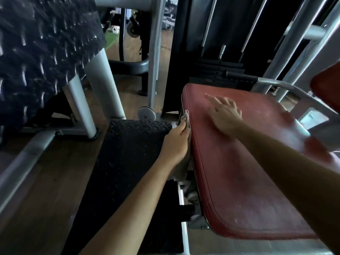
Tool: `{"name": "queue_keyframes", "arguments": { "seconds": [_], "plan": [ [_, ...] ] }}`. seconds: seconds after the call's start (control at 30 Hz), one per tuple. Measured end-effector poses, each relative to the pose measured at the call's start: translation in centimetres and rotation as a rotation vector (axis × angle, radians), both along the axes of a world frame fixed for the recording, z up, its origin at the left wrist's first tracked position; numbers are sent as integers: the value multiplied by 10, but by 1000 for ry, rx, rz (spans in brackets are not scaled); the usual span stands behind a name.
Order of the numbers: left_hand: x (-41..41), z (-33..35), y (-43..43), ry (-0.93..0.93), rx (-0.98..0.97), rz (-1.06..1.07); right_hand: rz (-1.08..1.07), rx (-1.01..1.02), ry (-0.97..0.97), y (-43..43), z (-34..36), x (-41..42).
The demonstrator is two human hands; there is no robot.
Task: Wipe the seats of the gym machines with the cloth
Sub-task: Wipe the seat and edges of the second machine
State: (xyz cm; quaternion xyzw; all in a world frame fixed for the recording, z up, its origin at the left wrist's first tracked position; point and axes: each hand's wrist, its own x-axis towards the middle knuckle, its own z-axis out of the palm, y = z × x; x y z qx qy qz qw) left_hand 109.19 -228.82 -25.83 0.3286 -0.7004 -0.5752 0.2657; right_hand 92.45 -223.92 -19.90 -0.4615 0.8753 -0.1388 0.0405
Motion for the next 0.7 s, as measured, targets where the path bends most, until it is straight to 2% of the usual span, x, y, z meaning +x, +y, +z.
{"name": "queue_keyframes", "arguments": {
  "seconds": [0.1,0.27,0.4,0.53,0.7],
  "plan": [
    [-14,10,-19,10,32,0,1,68,-2,-7,-15,-1],
    [-44,24,-46,37,213,80,-25,73,7,-7,-14,0],
    [-41,26,-28,41,303,147,-30,51,19,-6,-16,1],
    [-22,15,12,76,313,173,-27,32,29,-6,-15,0],
    [-44,25,-24,50,447,200,-42,19,16,-5,-14,0]
  ]
}}
